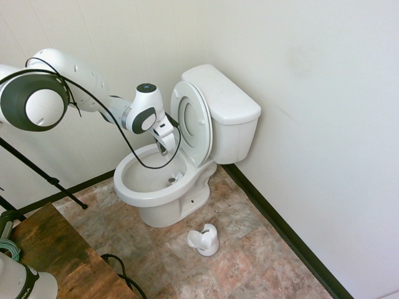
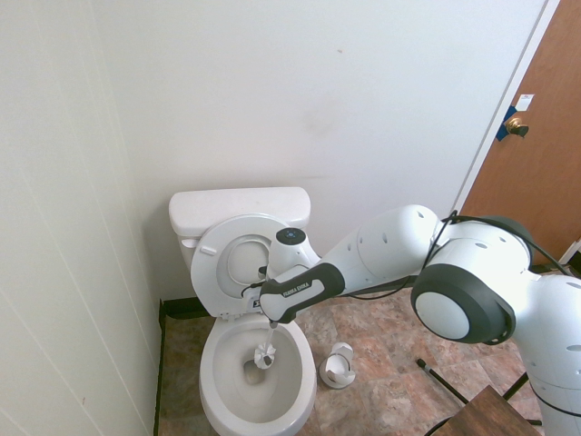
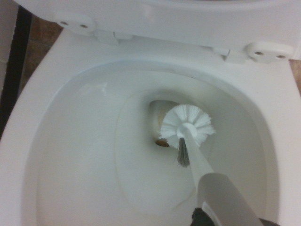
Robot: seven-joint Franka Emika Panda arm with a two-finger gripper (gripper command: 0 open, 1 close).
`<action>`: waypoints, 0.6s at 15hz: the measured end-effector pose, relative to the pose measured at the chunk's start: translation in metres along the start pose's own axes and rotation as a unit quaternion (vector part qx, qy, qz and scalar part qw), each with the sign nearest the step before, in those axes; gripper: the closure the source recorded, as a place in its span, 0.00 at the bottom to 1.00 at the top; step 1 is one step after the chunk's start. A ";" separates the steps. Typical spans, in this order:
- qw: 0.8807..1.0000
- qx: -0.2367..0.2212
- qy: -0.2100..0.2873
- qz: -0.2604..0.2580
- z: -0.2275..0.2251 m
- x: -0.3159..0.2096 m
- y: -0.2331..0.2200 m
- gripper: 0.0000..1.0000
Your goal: Clean the toilet
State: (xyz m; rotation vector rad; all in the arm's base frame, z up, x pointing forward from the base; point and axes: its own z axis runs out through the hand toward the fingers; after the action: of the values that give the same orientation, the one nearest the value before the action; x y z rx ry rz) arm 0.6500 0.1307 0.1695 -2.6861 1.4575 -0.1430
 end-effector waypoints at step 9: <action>1.000 0.002 -0.005 -0.013 -0.017 -0.023 -0.028 1.00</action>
State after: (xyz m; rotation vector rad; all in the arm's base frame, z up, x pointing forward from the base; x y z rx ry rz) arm 0.6582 0.1648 0.1888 -2.7003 1.4179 -0.1335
